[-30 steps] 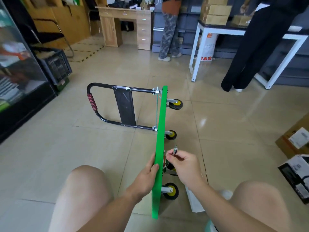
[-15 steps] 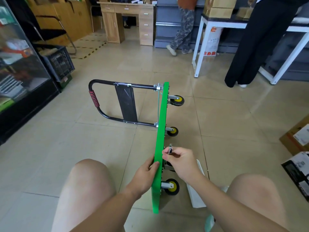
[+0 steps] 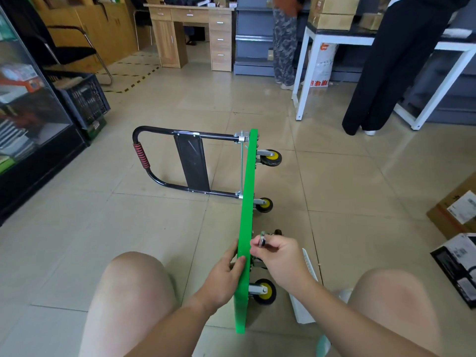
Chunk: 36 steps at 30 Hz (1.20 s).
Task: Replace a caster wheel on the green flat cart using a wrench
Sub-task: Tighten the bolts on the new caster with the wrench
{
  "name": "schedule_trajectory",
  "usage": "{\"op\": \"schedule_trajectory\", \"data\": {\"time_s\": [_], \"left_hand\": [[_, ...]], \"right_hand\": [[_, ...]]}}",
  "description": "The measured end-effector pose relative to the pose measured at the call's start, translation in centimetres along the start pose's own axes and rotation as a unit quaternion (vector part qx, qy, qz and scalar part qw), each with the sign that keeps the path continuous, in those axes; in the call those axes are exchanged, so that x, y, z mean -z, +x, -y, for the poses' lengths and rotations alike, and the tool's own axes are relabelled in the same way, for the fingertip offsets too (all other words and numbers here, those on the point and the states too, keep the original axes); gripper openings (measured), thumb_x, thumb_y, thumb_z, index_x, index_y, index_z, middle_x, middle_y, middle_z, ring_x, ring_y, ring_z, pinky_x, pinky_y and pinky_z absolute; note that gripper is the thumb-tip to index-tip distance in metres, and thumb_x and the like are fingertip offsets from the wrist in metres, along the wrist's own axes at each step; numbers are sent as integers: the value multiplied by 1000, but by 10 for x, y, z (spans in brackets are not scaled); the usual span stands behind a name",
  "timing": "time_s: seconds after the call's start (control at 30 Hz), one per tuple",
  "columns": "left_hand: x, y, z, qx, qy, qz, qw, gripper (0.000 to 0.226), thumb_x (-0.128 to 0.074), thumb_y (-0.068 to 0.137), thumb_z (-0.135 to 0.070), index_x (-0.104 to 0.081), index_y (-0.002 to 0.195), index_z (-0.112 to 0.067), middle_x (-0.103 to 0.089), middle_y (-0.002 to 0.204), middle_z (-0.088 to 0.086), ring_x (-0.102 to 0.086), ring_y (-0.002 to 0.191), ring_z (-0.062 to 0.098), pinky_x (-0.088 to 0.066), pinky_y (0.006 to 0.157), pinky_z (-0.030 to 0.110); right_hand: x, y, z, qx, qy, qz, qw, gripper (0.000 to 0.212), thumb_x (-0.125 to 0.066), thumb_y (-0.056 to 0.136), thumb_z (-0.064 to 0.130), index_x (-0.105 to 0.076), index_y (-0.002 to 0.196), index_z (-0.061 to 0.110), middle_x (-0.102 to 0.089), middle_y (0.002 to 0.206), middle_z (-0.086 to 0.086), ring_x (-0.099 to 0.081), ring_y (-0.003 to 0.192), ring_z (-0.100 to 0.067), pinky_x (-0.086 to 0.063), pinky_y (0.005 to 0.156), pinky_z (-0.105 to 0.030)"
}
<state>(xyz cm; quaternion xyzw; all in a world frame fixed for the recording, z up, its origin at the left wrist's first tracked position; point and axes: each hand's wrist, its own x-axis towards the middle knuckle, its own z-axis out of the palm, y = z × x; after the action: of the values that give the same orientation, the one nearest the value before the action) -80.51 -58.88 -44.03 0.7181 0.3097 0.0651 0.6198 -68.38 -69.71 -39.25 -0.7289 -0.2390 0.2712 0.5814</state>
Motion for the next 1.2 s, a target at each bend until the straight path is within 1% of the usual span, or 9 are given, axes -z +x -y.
{"op": "schedule_trajectory", "data": {"time_s": [0.1, 0.17, 0.33, 0.47, 0.57, 0.63, 0.77, 1.07, 1.2], "left_hand": [[0, 3, 7, -4, 0, 1, 1000, 54, -45, 111, -31, -23, 146, -66, -72, 113, -28, -71, 104, 7, -54, 96, 29], [0, 5, 12, -6, 4, 6, 1000, 56, -44, 111, -35, -21, 149, -69, -73, 112, -16, -70, 98, 16, -54, 98, 37], [3, 7, 13, -2, 21, 19, 1000, 51, -42, 111, -38, -24, 150, -67, -72, 113, 3, -63, 96, 14, -53, 93, 38], [7, 6, 11, -7, 35, 28, 999, 51, -41, 112, -36, -25, 153, -61, -66, 120, -13, -62, 104, 5, -48, 90, 15], [6, 0, 7, -30, 48, 43, 997, 52, -41, 113, -30, -26, 160, -45, -45, 154, -20, -47, 136, -4, -28, 101, -4], [6, -2, 5, -37, 57, 39, 997, 53, -41, 113, -28, -25, 161, -41, -36, 158, -21, -39, 144, -2, -22, 100, -7], [2, -2, 6, -31, 68, 20, 997, 52, -41, 113, -32, -24, 159, -48, -41, 155, -22, -42, 137, -6, -25, 93, -9], [-5, -1, 10, -33, 58, 3, 998, 52, -39, 112, -31, -24, 155, -56, -33, 160, -24, -33, 144, -8, -23, 111, 3], [-5, 1, 12, -25, 54, 15, 998, 52, -39, 112, -33, -24, 154, -60, -41, 154, -26, -46, 117, -29, -36, 105, 9]], "right_hand": [[-1, -9, -7, -7, 42, -31, 999, 19, -77, 83, 0, -81, 82, 19, -79, 91, 5, -74, 94, -12, -57, 90, -28], [-2, -10, -8, -23, 68, -45, 996, 19, -76, 84, -2, -81, 82, 17, -79, 91, 3, -74, 94, -13, -56, 89, -27], [-5, -2, 4, -9, 36, -26, 999, 16, -76, 85, 3, -81, 87, 18, -78, 93, 4, -73, 95, -12, -57, 92, -30], [-6, 3, 14, 0, 5, 6, 1000, 19, -77, 85, 6, -80, 83, 25, -78, 91, 9, -72, 92, -5, -57, 89, -25], [-4, -6, 12, -2, -9, 14, 1000, 32, -79, 81, 2, -80, 72, 32, -78, 88, 9, -73, 90, -6, -57, 88, -24], [-4, -14, 5, -8, 6, 8, 1000, 36, -81, 77, -4, -79, 69, 31, -78, 86, 8, -74, 87, -7, -58, 85, -23], [-11, -14, 1, -1, 27, 1, 1000, 39, -75, 81, -8, -78, 74, 30, -78, 86, 11, -73, 88, -3, -56, 83, -18], [1, 46, -2, -50, 18, 10, 999, 14, -76, 88, 14, -78, 98, 24, -78, 97, 3, -74, 96, -18, -60, 89, -42], [6, 63, 0, -77, 23, 28, 996, 12, -73, 90, 10, -75, 101, 16, -78, 97, -4, -75, 95, -19, -61, 87, -41]]}}
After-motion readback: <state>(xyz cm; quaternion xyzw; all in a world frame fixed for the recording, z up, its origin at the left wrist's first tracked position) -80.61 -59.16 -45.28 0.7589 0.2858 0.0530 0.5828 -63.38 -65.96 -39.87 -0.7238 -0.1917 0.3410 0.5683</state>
